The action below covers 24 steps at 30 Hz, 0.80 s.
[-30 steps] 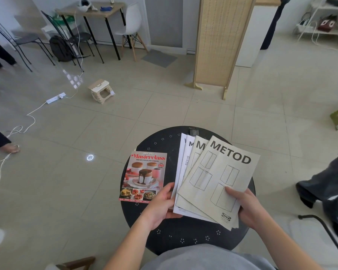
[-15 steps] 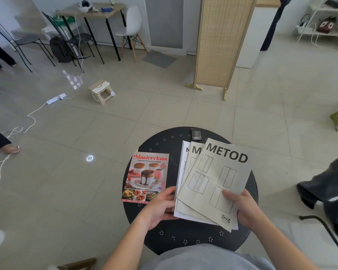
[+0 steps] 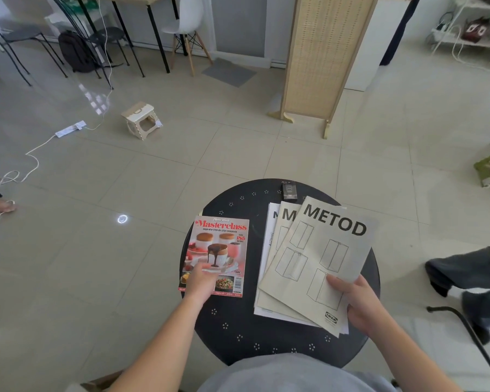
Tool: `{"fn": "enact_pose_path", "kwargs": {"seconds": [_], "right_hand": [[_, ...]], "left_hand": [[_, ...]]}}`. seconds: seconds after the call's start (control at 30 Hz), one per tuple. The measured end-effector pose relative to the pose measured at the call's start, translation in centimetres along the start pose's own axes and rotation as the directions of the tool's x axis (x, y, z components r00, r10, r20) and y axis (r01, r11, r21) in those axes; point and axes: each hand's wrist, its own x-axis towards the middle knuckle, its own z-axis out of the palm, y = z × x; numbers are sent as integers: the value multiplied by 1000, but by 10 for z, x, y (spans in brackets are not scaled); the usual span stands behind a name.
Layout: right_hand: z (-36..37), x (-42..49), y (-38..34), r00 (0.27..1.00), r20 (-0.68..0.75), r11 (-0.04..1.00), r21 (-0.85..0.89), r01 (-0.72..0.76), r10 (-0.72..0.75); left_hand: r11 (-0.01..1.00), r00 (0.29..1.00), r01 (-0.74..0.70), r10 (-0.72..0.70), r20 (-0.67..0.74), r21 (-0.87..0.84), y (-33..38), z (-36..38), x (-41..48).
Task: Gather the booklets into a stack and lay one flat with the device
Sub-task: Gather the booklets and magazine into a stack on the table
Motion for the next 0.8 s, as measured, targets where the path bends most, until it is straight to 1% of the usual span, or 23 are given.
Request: {"fn": "enact_pose_path", "kwargs": {"seconds": [0.07,0.13,0.2,0.3,0.37,0.53,0.8], "right_hand": [[4,1,2,1000,-8,1000,-5,-12,12],[8,6,5,999,-31,1000,-10,-19,19],[9,4,7,999,-43,1000,-4,-24,23],[14,7,10,997,-72,999,6,-34,35],[19,9,12,995,-92,999,4,-40,40],[31,11,18,992,-121,999,23,-41,43],[40,15,26,981,-182,998,25,-65,68]], "left_hand": [[995,999,-10,14,-38,96,-14,-4,21],[982,997,32,-19,-75,184,-29,-9,46],[962,988,92,-55,-147,258,-46,-8,71],[946,970,176,-120,-213,272,-45,-11,86],[940,965,201,-142,-219,277,-34,-14,86],[923,967,207,-142,-212,324,-25,-17,100],[863,954,266,-174,-242,429,-24,-15,118]]}}
